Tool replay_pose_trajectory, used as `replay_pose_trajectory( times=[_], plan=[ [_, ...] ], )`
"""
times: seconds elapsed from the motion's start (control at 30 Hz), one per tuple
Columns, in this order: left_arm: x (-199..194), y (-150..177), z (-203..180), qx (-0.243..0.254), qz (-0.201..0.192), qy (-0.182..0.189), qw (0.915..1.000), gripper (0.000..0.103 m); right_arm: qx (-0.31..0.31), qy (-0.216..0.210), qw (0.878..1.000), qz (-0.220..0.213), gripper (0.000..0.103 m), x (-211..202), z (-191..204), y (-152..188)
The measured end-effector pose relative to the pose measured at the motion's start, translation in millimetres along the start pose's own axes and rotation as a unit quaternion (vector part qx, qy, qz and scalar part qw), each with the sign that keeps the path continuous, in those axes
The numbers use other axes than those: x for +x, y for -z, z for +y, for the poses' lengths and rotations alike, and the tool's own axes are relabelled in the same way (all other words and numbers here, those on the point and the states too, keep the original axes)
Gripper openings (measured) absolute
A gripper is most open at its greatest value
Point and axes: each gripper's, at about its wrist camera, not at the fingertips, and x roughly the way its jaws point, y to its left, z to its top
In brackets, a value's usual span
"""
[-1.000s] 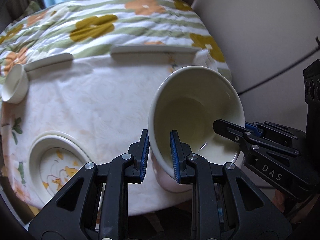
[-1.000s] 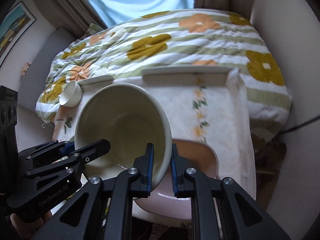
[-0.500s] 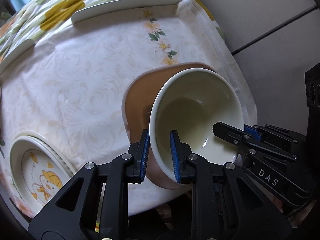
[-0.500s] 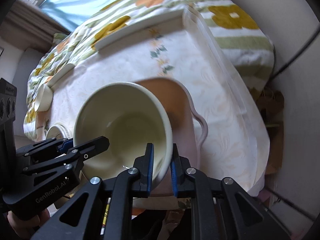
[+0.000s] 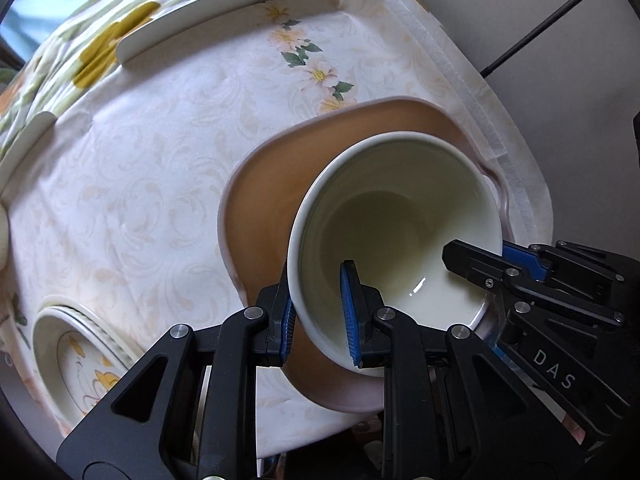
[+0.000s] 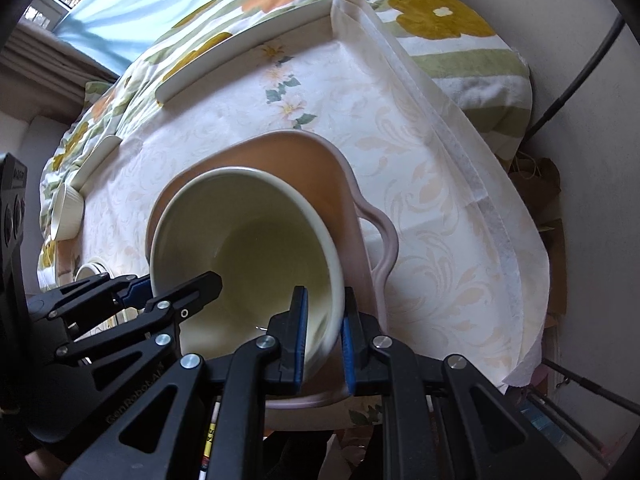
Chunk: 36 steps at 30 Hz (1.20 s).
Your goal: Organize plates and bowls
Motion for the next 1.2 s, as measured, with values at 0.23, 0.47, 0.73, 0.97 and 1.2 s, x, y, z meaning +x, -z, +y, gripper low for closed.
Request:
replay_pose_trajectory(
  times=[0.23, 0.47, 0.73, 0.97, 1.2],
  plan=[
    [2, -5, -1, 0.008, -0.006, -0.012, 0.9999, 0.018, 0.002, -0.004, 1.000, 0.002, 0.014, 0, -5, 2],
    [0, -7, -1, 0.002, -0.005, -0.013, 0.9999, 0.018, -0.001, -0.008, 1.000, 0.005, 0.014, 0, -5, 2],
    [-27, -11, 2, -0.019, -0.021, 0.000, 0.9996, 0.018, -0.015, 0.001, 1.000, 0.001, 0.014, -16, -2, 2],
    [-83, -3, 12, -0.038, -0.083, 0.012, 0.9958, 0.018, -0.064, -0.018, 0.998, -0.021, 0.014, -53, 3, 15],
    [-149, 42, 41, -0.126, -0.212, -0.036, 0.9683, 0.018, -0.171, -0.041, 0.983, -0.051, 0.017, -73, 38, 32]
  ],
)
